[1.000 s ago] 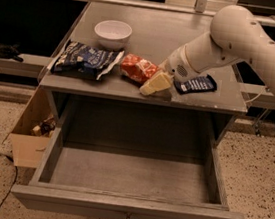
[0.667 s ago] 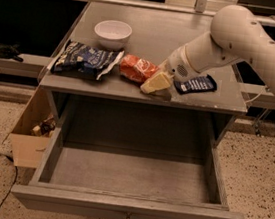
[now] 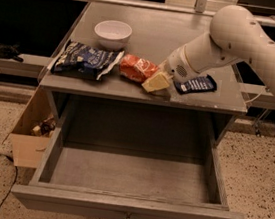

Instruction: Place coke can into top drawer

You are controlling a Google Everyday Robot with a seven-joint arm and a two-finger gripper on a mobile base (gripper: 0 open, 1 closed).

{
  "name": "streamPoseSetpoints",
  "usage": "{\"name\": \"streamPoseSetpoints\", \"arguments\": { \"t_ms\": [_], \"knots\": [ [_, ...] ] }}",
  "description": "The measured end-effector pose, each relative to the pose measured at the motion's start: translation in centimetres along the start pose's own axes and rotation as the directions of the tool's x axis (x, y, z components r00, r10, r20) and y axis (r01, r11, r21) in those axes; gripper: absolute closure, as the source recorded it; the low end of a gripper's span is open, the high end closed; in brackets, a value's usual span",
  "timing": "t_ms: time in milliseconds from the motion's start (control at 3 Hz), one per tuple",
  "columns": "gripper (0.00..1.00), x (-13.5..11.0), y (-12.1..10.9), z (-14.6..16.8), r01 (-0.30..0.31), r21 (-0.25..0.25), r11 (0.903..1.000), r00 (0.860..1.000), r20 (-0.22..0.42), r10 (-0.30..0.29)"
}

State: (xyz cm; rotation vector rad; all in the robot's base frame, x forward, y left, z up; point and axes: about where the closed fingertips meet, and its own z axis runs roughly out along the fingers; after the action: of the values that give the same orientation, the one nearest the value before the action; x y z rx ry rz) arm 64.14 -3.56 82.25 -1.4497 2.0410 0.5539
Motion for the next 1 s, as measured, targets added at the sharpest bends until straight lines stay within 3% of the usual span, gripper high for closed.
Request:
{"name": "streamPoseSetpoints", "arguments": {
  "t_ms": [667, 1000],
  "knots": [
    [1.00, -0.4, -0.8, -1.8, 0.006, -0.007, 1.0000, 1.000, -0.028, -0.007],
    [1.00, 0.5, -2.4, -7.6, -0.006, 0.039, 0.9992, 0.997, -0.074, 0.009]
  ]
}}
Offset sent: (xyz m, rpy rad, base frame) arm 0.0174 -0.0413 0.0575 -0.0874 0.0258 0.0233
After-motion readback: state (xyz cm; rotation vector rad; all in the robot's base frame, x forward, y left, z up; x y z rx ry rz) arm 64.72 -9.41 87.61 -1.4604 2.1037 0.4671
